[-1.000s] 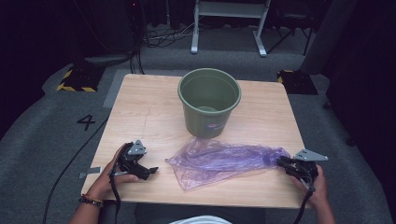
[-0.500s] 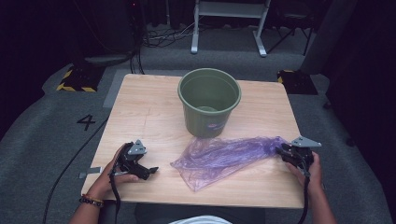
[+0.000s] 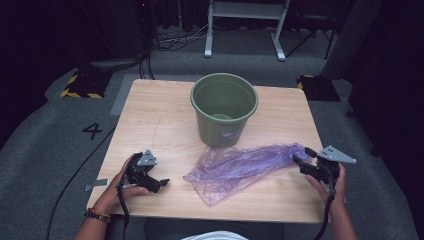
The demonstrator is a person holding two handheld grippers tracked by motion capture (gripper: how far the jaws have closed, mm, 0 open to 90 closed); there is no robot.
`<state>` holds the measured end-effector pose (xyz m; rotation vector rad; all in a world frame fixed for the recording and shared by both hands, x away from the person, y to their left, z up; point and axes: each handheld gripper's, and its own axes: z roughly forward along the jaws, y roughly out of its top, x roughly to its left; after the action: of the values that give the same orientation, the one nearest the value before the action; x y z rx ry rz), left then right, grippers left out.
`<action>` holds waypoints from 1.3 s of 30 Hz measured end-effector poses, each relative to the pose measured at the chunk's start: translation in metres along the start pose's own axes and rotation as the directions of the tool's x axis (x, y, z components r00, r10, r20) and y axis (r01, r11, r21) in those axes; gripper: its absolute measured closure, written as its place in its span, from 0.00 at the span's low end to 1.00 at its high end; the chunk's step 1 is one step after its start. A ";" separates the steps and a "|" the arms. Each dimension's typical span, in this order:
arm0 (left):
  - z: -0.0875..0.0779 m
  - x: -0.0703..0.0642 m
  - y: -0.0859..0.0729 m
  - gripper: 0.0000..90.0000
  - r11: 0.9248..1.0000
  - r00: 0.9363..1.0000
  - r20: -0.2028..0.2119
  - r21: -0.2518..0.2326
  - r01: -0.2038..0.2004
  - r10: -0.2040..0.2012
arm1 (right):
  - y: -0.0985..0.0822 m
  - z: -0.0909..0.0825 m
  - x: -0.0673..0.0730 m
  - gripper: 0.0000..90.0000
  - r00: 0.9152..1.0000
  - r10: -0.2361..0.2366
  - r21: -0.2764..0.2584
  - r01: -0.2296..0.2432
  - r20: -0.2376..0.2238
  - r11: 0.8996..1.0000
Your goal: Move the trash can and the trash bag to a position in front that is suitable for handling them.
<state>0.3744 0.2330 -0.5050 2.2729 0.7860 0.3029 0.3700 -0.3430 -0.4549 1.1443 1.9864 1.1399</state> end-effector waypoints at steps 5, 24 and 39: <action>0.000 0.000 0.000 0.01 1.000 1.000 -0.001 0.000 0.001 -0.001 | -0.004 0.007 0.027 0.49 0.998 -0.018 0.036 0.020 -0.065 0.999; 0.000 0.000 0.000 0.01 1.000 1.000 -0.003 0.000 0.004 -0.004 | -0.002 0.077 0.016 0.47 1.000 0.009 0.214 -0.006 -0.015 0.977; 0.003 -0.003 0.003 0.00 1.000 1.000 -0.008 0.002 0.009 -0.009 | 0.015 0.117 0.003 0.41 0.989 -0.064 0.236 0.094 -0.133 0.967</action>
<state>0.3753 0.2277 -0.5051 2.2709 0.8011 0.3068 0.4669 -0.2907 -0.4972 1.1240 2.2963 0.9688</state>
